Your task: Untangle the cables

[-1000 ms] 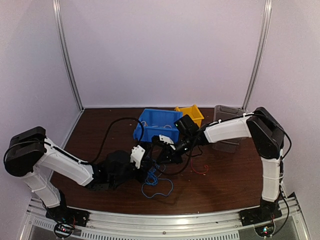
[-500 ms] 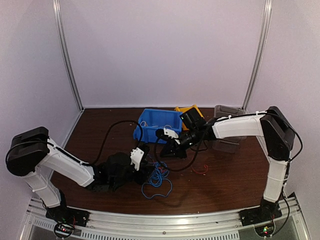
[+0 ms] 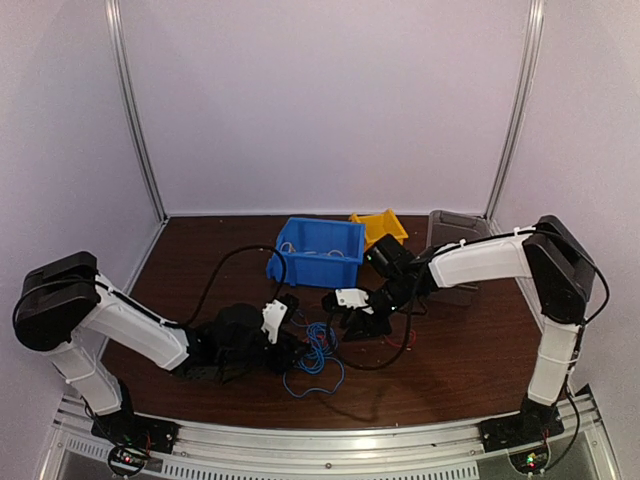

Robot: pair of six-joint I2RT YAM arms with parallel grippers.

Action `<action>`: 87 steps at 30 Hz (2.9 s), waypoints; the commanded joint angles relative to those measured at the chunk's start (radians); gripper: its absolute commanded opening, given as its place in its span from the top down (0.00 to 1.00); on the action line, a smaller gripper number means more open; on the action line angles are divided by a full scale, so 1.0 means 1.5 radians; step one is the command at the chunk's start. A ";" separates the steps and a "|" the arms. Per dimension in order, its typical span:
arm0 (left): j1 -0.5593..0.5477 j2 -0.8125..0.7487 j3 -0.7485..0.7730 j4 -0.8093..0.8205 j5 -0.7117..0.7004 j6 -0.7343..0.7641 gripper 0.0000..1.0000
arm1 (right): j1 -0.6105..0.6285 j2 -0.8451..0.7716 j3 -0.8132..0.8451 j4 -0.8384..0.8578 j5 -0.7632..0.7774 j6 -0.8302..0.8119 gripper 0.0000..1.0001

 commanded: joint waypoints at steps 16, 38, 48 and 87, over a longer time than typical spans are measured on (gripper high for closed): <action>0.041 0.063 0.039 -0.029 0.048 -0.055 0.79 | 0.040 0.058 0.040 0.068 0.035 0.023 0.84; 0.056 0.045 0.039 -0.079 0.017 -0.062 1.00 | -0.132 -0.169 0.115 -0.036 -0.050 0.143 1.00; 0.079 0.024 0.040 -0.140 -0.006 -0.060 1.00 | -0.284 -0.249 0.240 -0.117 -0.118 0.162 1.00; 0.031 0.088 0.255 0.028 0.102 0.122 0.54 | -0.187 -0.207 0.624 -0.213 -0.024 0.245 1.00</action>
